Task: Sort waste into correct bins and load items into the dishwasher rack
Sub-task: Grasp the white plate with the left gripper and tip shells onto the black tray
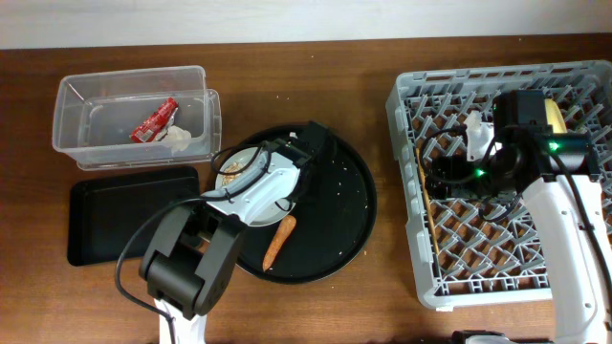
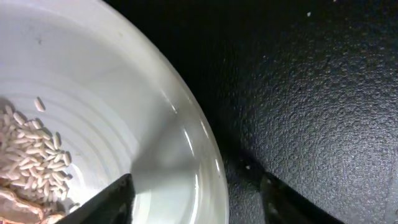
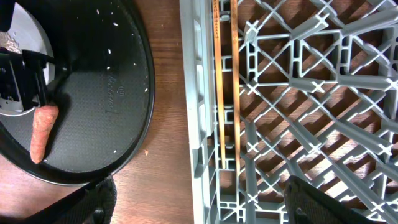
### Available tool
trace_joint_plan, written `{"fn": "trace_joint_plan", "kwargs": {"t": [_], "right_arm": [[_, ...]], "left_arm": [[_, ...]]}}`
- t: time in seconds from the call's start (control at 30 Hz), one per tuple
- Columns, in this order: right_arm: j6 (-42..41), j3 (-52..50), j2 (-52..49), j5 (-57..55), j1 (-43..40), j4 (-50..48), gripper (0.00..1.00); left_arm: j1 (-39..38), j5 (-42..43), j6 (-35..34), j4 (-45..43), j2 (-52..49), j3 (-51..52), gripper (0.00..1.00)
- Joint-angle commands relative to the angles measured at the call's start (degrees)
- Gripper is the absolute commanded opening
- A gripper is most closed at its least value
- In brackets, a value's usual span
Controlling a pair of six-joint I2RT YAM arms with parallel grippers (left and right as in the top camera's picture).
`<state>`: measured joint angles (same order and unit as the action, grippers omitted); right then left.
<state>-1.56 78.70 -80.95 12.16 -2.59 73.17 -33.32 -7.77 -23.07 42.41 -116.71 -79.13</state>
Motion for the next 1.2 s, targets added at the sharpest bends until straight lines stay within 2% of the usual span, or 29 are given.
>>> {"fn": "trace_joint_plan", "kwargs": {"t": [0.0, 0.03, 0.1, 0.17, 0.27, 0.47, 0.73, 0.93, 1.07, 1.17], "right_arm": [[-0.39, 0.22, 0.13, 0.96, -0.07, 0.13, 0.86], [-0.39, 0.22, 0.13, 0.96, -0.07, 0.13, 0.86], [-0.39, 0.22, 0.13, 0.96, -0.07, 0.17, 0.86], [-0.39, 0.22, 0.13, 0.98, -0.07, 0.17, 0.85], [-0.39, 0.22, 0.13, 0.96, -0.07, 0.46, 0.85], [-0.37, 0.22, 0.13, 0.96, -0.07, 0.94, 0.85], [-0.37, 0.22, 0.13, 0.94, -0.07, 1.01, 0.85], [0.72, 0.22, 0.13, 0.72, -0.07, 1.11, 0.85], [1.95, 0.22, 0.13, 0.70, -0.07, 1.62, 0.84], [2.23, 0.22, 0.13, -0.37, -0.07, 1.66, 0.84]], "left_arm": [[-1.05, -0.72, -0.07, 0.04, -1.22, -0.15, 0.36], [-1.09, -1.14, -0.04, 0.09, -1.22, -0.15, 0.24], [-1.09, -1.38, -0.04, 0.20, -1.22, -0.15, 0.14], [-1.51, -4.20, -0.07, 0.66, -1.22, -0.15, 0.13], [-4.13, -9.33, -0.04, 1.11, -1.25, -0.15, 0.03], [-5.16, -13.70, -0.04, 3.93, -1.25, -0.70, 0.00], [-5.16, -14.56, -0.11, 16.72, -1.18, -10.40, 0.00], [-4.70, -14.58, -5.20, 24.74, 2.93, -10.60, 0.00], [-0.37, -14.32, -6.32, 30.14, 8.81, -10.60, 0.00], [6.38, -10.99, -6.84, 32.26, 12.81, -10.60, 0.00]]}}
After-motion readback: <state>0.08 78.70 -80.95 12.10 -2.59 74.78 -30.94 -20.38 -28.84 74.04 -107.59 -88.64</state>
